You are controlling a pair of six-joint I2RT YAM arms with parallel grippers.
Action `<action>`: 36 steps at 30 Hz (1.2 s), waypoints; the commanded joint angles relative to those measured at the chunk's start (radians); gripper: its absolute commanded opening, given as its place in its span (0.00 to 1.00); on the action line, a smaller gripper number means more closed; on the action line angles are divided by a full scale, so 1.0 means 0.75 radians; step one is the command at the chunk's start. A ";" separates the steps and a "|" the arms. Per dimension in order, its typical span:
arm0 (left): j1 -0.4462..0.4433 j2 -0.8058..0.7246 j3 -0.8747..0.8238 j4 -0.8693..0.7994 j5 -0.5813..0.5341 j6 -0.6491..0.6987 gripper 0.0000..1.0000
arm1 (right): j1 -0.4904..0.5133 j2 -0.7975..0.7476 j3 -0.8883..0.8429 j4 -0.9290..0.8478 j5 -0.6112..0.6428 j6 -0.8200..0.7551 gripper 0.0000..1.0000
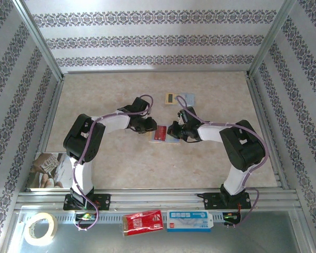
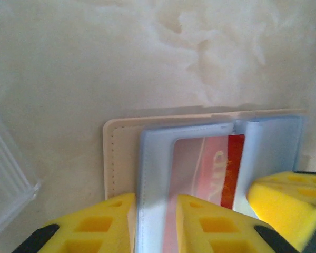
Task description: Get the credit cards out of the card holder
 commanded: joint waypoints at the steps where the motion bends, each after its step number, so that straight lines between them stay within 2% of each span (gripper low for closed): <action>1: -0.027 -0.073 0.090 -0.117 0.017 0.094 0.26 | -0.013 -0.022 -0.015 -0.019 0.002 -0.009 0.07; 10: -0.050 -0.060 0.042 -0.071 0.025 0.038 0.19 | -0.012 -0.020 -0.006 0.025 -0.039 0.003 0.09; 18: -0.050 -0.008 -0.020 -0.027 0.008 -0.022 0.19 | 0.000 -0.061 -0.012 0.037 -0.031 -0.009 0.14; 31: -0.046 0.037 -0.139 0.024 -0.058 -0.045 0.16 | 0.022 0.032 0.056 0.033 -0.113 0.005 0.21; 36: -0.042 0.025 -0.151 0.011 -0.077 -0.036 0.15 | 0.026 0.035 0.070 -0.030 -0.042 -0.003 0.22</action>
